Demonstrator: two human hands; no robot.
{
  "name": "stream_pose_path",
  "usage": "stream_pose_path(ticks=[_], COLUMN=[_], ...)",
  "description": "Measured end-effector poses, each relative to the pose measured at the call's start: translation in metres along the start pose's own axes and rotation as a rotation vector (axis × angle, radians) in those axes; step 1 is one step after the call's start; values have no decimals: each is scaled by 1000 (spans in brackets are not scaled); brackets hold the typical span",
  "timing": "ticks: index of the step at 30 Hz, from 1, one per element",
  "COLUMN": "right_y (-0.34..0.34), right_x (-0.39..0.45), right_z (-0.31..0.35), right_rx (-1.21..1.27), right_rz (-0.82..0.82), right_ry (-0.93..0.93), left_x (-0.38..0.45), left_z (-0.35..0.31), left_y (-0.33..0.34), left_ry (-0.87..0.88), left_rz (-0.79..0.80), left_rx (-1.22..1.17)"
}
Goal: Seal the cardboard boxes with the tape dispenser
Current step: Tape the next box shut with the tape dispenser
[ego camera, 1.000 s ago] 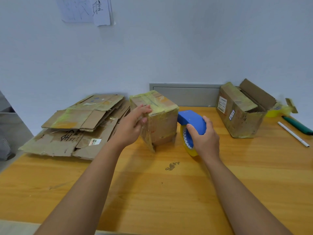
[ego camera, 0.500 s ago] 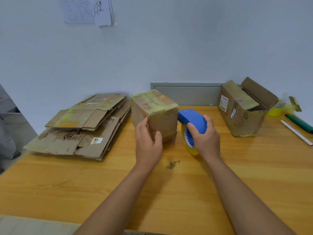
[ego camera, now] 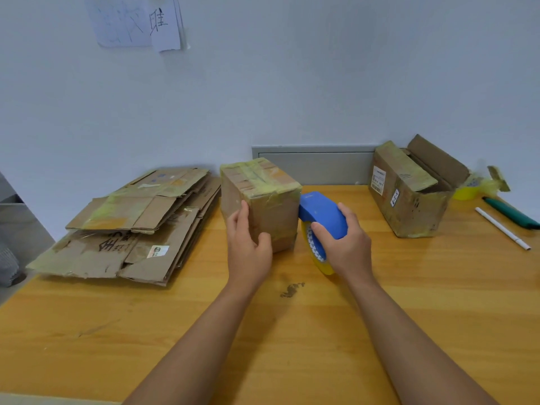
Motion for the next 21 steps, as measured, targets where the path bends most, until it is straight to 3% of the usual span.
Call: stream_pose_path(ticks=[6,10,12,15,18,21], right_y=[1,1,3,4,3,1], right_x=[-3,2,4,6,7,6], right_z=[1,0,2,3,0,-2], right_rx=[21,10,-12,-27,-28,-23], right_rz=[-32,-10,17,26,35,41], right_ry=[-5,31,25,37,39,32], left_x=[4,3,8,25,43,58], left_z=[0,-8,-18,-35,-40,-38], left_y=[1,3,-1,-5,0,-2], left_ry=[-154,-172,-47,291,492,542], left_rz=[-9,21,-76,-176,-80,-9], left_rx=[-187,-157,-83,188,384,297])
Point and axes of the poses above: each hand's wrist, its own x-axis towards the middle knuckle, its own y-axis out of the palm, z = x × y, the point moved 4 cm from there along x, towards the middle knuckle, and after that the axes turned 13 degrees about -z, right-handed, at the moved point
